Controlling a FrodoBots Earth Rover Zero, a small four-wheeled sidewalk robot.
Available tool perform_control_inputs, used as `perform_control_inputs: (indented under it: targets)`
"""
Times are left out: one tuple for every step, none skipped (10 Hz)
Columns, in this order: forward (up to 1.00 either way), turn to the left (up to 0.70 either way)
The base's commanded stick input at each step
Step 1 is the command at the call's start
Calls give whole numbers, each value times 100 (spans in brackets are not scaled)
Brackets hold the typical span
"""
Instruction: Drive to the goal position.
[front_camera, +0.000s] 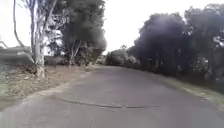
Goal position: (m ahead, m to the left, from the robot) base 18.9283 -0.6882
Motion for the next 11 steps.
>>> perform_control_inputs:
  targets:
    - [70,6]
    - [70,8]
    - [70,8]
    - [70,6]
    - [70,4]
    - [70,3]
    - [70,3]
    - [70,3]
    - [70,3]
    - [70,3]
    - [70,3]
